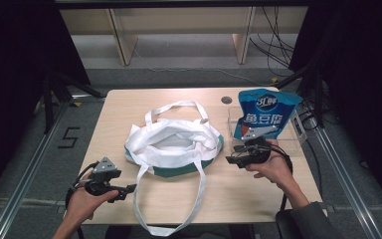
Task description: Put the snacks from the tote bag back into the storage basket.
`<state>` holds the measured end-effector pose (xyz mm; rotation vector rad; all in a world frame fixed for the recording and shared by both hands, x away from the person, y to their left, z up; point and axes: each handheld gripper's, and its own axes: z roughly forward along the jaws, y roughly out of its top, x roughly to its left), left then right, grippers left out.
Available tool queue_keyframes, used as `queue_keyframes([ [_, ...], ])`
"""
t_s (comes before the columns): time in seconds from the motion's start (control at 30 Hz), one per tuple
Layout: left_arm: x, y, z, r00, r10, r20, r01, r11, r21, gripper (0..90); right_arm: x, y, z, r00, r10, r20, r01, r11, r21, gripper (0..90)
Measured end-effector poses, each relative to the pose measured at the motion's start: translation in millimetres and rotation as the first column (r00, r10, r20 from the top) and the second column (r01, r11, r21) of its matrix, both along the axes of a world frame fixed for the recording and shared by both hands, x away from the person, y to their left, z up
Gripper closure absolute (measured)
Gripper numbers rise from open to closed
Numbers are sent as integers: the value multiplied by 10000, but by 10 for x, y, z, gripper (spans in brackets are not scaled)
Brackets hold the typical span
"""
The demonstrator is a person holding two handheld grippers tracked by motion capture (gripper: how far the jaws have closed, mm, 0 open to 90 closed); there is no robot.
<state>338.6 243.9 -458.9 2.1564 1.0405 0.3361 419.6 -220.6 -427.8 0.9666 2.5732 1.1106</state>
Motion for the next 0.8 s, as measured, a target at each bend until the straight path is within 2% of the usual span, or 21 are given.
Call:
queue_keyframes([
  [0.03, -2, -9, -13, 9998, 97, 159, -94, 9998, -161, 210, -2, 0, -33, 9996, -113, 267, 110, 9999, 110, 447],
  [0.1, -1, 6, 1, 9999, -83, 83, 83, 10000, -1, 210, -26, -23, -66, 9996, -240, 173, 237, 9996, 157, 441],
  [0.13, -2, 4, -1, 9999, -70, 97, 70, 10000, -28, 210, -34, -42, -69, 9999, -125, 105, 125, 9999, 18, 438],
  [0.27, 0, 4, 4, 9999, -113, 41, 114, 9999, -36, 211, -70, -72, -135, 9995, -290, 93, 288, 9994, 198, 418],
  [0.33, -1, 3, 6, 10000, -93, 22, 93, 9999, -40, 210, -90, -83, -156, 9991, -399, 145, 396, 9991, 163, 413],
  [0.37, -1, 2, 6, 10000, -90, 16, 90, 10000, -23, 210, -92, -99, -159, 9996, -245, 165, 244, 9997, 81, 406],
  [0.4, -2, 1, 4, 10000, -85, 20, 85, 10000, -35, 211, -112, -98, -169, 9991, -407, 80, 406, 9991, 131, 402],
  [0.43, -3, 0, 4, 10000, -85, 23, 85, 10000, -42, 210, -122, -114, -160, 9994, -328, -66, 328, 9995, -42, 398],
  [0.53, -10, -9, 1, 10000, 22, -50, -22, 9999, -121, 210, -147, -120, -193, 9995, -329, -19, 329, 9995, -33, 384],
  [0.6, -6, -7, 3, 10000, -30, 60, 30, 10000, -21, 210, -170, -124, -219, 9994, -339, -31, 338, 9994, -112, 371],
  [0.63, -9, -1, 10, 9999, -138, -7, 138, 9999, 34, 211, -192, -114, -249, 9987, -515, 17, 515, 9986, 83, 366],
  [0.67, -8, -3, 9, 9999, -137, 5, 137, 9999, 25, 211, -192, -114, -249, 9987, -515, 17, 515, 9986, 83, 366],
  [0.7, -7, -6, 7, 9999, -116, 23, 116, 9999, -16, 210, -202, -133, -233, 9990, -412, -142, 409, 9990, -182, 363],
  [0.73, -8, -4, 8, 9999, -126, 15, 126, 9999, 14, 210, -215, -128, -260, 9988, -487, -35, 487, 9988, -8, 357],
  [0.77, -7, -5, 8, 9999, -132, 14, 132, 9999, 8, 210, -238, -146, -253, 9986, -500, -181, 497, 9986, -189, 348],
  [0.8, -9, -5, 8, 9999, -120, -1, 120, 9999, 7, 210, -267, -161, -286, 9985, -536, -66, 535, 9985, -133, 336],
])
